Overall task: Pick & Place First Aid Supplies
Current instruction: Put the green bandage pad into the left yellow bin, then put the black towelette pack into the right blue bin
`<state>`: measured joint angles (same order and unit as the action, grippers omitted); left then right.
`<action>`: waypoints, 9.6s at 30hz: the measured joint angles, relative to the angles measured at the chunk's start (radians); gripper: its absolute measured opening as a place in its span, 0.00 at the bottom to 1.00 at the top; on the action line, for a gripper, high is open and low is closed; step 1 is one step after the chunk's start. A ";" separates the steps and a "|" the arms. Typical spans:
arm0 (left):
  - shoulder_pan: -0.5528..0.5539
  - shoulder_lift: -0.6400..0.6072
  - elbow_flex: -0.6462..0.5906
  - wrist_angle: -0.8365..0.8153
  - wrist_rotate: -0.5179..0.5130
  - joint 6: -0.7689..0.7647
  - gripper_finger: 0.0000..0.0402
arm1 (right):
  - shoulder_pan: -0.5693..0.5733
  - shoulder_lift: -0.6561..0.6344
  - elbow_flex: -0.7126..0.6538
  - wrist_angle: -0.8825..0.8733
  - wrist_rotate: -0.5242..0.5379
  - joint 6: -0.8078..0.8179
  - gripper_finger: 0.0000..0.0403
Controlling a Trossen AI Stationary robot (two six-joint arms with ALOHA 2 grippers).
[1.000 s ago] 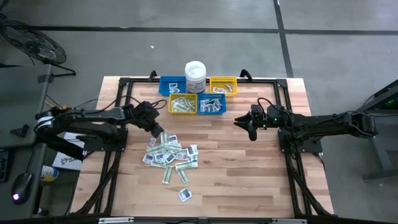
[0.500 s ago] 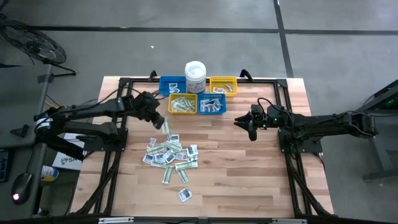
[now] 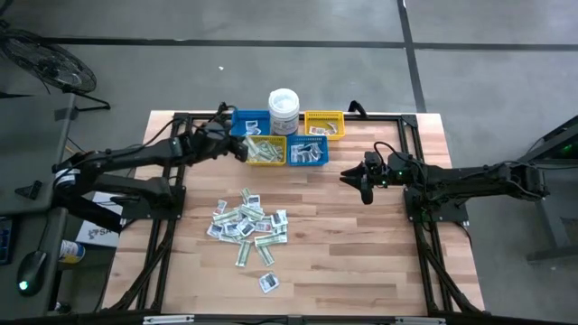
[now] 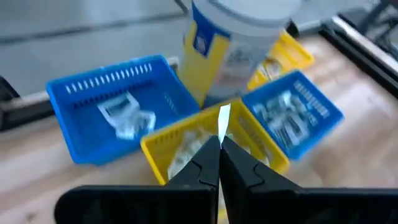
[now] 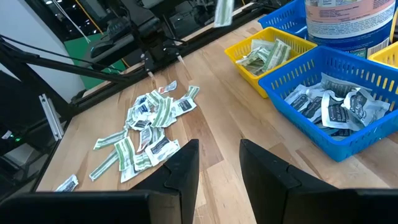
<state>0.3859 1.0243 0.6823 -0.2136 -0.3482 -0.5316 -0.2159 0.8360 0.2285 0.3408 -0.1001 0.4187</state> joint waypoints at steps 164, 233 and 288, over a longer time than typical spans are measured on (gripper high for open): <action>0.019 0.291 -0.302 0.130 0.717 -0.156 0.01 | 0.000 0.000 0.000 0.000 0.000 0.000 0.27; 0.019 0.438 0.224 -0.065 0.047 -0.087 0.00 | 0.000 0.000 0.000 0.000 0.000 0.000 0.27; 0.019 0.281 -0.079 -0.170 0.417 -0.103 0.36 | 0.000 0.000 0.000 0.000 0.000 0.000 0.27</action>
<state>0.4053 1.3055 0.6030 -0.3838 0.0692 -0.6345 -0.2160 0.8364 0.2283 0.3410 -0.1001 0.4186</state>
